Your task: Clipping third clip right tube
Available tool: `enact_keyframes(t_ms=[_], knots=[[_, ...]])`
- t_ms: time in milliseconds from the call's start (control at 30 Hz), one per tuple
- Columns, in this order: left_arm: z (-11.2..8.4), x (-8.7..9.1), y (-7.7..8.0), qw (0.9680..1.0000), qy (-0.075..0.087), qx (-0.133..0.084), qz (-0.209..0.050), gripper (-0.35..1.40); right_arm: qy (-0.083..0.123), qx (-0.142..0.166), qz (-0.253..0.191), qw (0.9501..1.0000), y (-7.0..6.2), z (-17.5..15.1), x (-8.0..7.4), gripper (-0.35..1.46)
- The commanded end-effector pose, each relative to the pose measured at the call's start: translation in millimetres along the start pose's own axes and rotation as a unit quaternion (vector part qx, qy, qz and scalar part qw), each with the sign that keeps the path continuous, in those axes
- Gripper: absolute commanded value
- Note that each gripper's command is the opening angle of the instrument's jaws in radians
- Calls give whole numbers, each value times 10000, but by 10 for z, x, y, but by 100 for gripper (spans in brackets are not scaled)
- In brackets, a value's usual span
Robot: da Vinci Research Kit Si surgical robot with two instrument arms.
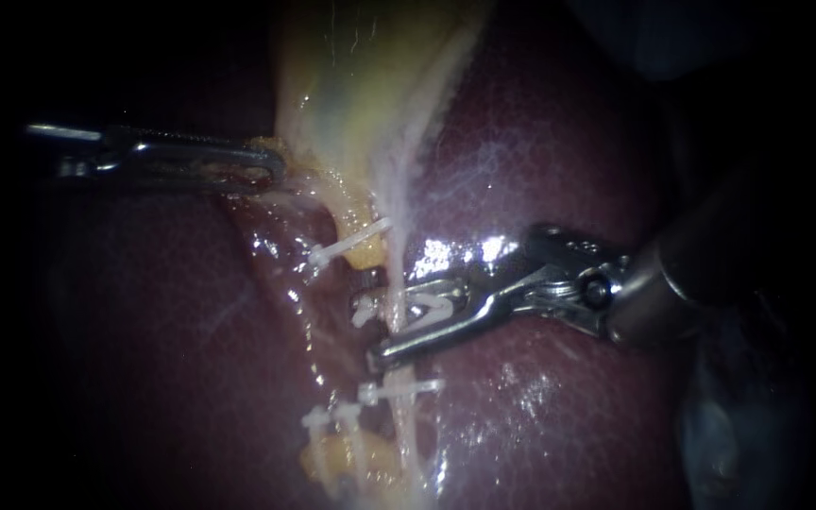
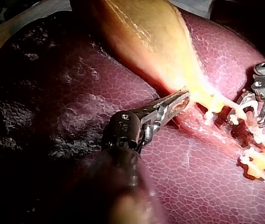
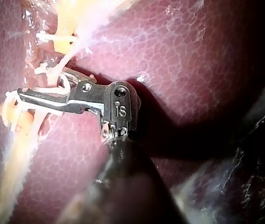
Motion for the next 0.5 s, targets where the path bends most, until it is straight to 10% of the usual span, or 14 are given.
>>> enact_keyframes(t_ms=[33, 500], knots=[[-1, 0, 0, 10000, 0, 2, -1, -35, 39, -51, -27, 10000, -3, 0, 4, 48], [0, -1, 0, 10000, 0, 1, -3, -35, 292, -285, -179, 9990, -7, 1, 33, 42]])
